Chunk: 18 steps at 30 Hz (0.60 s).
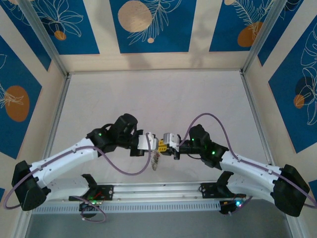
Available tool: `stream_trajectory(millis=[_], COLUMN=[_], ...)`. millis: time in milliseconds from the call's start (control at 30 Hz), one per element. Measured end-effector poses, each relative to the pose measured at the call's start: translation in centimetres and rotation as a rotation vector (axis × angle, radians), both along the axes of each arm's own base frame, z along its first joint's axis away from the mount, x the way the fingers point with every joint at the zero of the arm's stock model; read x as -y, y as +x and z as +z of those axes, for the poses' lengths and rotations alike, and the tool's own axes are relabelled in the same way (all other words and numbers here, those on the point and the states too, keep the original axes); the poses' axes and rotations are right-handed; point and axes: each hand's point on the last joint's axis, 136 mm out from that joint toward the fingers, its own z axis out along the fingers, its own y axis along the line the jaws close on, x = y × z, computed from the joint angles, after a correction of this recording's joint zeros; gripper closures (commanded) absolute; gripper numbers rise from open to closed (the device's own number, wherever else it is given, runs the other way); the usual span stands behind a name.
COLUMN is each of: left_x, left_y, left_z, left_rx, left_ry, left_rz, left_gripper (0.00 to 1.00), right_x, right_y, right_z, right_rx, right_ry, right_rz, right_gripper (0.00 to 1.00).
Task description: Put the keys on the keyring
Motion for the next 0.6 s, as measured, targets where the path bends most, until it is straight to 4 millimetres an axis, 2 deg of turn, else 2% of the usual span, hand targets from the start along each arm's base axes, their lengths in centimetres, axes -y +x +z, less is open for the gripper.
stream_trajectory(millis=[167,267,367,467,600], left_x=[-0.1,-0.2,-0.2,0.1,0.7], left_y=[0.2,0.2,0.3,0.1,-0.5], left_z=[-1.0,-1.0,-0.9,-0.8,-0.8], left_rx=[-0.03,-0.03,-0.019,-0.006,-0.005], left_ry=[0.045,0.047,0.039,0.005,-0.051], left_rz=[0.017,0.021,0.024,0.009,-0.029], left_gripper=[1.0,0.99,0.93,0.87,0.85], right_x=[0.0,-0.1,-0.1,0.4,1.1], right_y=[0.2,0.2,0.3,0.2,-0.2], right_z=[-1.0,-1.1,-0.8,-0.6,-0.3], right_rx=[0.0,0.007,0.012,0.014,0.014], right_ry=[-0.046,-0.05,-0.029,0.034,0.102], right_rz=[-0.025,-0.034,-0.045,-0.057,-0.056], right_gripper=[1.0,1.0,1.0,1.0,1.0])
